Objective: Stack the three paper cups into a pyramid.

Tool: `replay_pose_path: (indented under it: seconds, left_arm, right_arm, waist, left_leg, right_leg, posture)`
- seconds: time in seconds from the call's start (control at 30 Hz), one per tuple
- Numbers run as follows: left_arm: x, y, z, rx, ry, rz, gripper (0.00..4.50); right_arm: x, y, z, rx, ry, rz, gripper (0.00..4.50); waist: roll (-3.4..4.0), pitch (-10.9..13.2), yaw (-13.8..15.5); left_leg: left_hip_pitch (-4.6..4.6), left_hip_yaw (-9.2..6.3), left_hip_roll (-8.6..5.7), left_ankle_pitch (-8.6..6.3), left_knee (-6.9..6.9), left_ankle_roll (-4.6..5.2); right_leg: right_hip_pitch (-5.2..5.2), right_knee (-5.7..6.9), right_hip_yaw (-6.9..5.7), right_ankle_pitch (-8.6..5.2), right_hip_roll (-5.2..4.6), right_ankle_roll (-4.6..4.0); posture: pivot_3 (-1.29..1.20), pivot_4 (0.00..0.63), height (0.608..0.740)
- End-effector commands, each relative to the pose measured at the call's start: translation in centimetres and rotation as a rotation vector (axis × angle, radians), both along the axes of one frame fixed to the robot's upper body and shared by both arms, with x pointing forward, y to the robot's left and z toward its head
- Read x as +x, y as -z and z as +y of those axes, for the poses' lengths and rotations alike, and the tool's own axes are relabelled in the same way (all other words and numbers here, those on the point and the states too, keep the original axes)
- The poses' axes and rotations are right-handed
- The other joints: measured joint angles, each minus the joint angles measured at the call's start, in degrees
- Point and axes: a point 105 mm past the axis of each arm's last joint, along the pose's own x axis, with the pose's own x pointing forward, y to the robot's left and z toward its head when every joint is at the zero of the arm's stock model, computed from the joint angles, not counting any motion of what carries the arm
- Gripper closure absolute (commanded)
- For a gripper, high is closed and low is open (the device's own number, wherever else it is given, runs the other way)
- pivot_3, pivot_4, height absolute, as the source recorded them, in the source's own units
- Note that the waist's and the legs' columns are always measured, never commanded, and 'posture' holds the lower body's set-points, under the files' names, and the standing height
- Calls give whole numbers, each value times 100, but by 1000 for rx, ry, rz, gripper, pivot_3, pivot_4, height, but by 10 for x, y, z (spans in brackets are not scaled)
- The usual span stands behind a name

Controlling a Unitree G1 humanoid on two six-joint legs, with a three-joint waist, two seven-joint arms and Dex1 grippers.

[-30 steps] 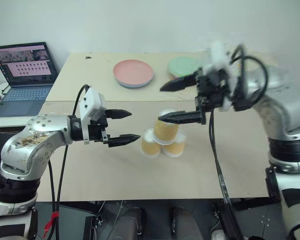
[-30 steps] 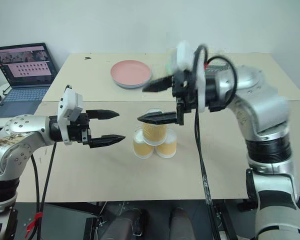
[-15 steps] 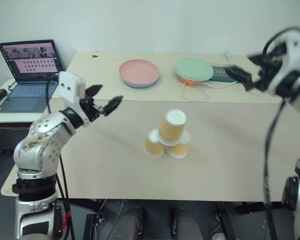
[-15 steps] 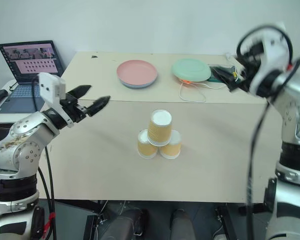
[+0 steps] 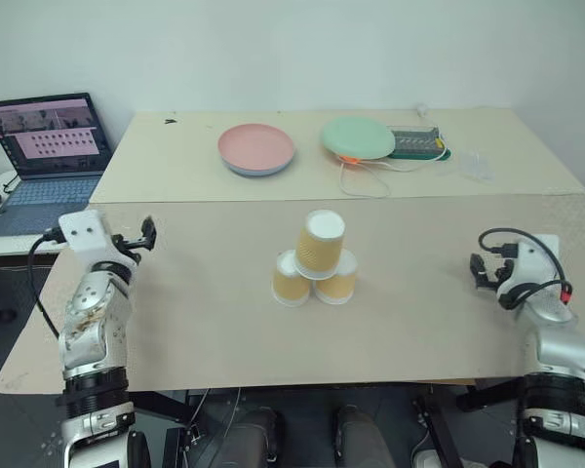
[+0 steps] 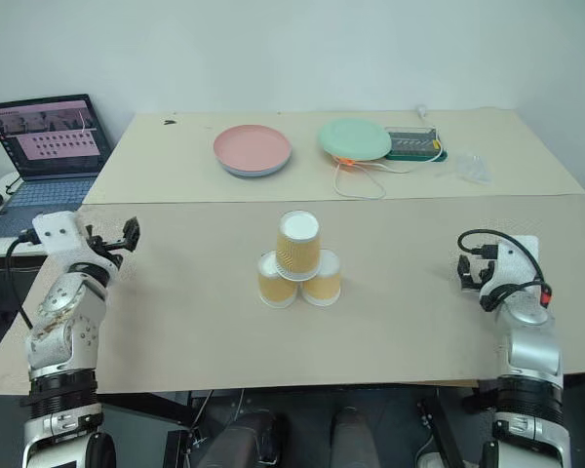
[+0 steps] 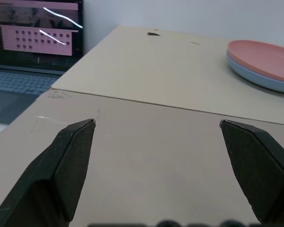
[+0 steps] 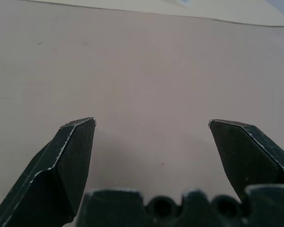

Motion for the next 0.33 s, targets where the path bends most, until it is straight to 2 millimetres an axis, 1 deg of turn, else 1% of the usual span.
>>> replay_pose_path:
  seconds: [0.03,0.17,0.33]
  left_arm:
    - [1,-6,7,18,-53,-65,0]
    - [2,-5,12,15,-87,-86,0]
    - [5,0,14,10,-101,-98,0]
  right_arm:
    - [4,-17,-1,-9,27,-90,29]
    - [11,-19,6,4,15,-102,29]
    - [18,-23,18,-16,-10,-113,29]
  waist:
    - [-1,-1,10]
    - [-1,-1,29]
    - [-1,-1,21]
  left_leg:
    - [-2,0,0,-2,0,3]
    - [-18,1,-5,-8,0,13]
    - [-23,8,-5,-8,0,13]
  right_leg:
    - [-3,0,0,1,1,-1]
    - [-21,1,4,23,1,-38]
    - [-30,4,11,23,1,-37]
  posture:
    - [0,150,715]
    - [0,150,715]
    - [0,150,715]
